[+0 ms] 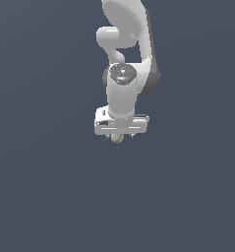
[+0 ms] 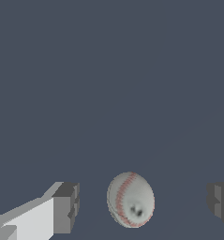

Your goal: Pick up the object and move it to a goal position.

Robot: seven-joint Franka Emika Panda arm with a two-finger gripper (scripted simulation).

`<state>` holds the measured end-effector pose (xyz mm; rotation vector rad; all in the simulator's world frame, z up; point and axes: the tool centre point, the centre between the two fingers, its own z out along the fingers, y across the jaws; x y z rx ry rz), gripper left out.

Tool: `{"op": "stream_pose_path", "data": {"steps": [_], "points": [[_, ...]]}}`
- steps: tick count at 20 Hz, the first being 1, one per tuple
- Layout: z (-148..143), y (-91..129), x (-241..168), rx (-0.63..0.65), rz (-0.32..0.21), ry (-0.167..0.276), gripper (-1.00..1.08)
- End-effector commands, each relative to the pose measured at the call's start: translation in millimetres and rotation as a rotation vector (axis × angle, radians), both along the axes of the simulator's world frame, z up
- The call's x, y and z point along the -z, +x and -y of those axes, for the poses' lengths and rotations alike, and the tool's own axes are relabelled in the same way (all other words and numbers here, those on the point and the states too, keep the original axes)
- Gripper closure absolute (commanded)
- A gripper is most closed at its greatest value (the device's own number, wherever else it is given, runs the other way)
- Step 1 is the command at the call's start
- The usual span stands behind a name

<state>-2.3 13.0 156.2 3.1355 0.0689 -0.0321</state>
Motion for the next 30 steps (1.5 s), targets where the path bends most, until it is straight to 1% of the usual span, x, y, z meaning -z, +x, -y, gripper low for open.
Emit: {"op": "stream_pose_path", "data": {"steps": [1, 4, 9, 11, 15, 22, 30], "points": [[0.0, 0.0, 0.0, 0.000, 0.000, 0.000, -0.92], [7.0, 1.6, -2.0, 0.013, 0.004, -0.002, -0.92], [35.9, 7.9, -10.9, 0.073, 0.022, -0.011, -0.92], [39.2, 8.9, -12.3, 0.083, 0.024, -0.012, -0.92], [36.9, 7.8, -11.0, 0.073, 0.023, -0.011, -0.92], [35.2, 0.1, -2.8, 0.006, 0.022, -0.009, -0.92], [29.6, -20.1, 16.5, -0.160, 0.019, -0.005, -0.92]]}}
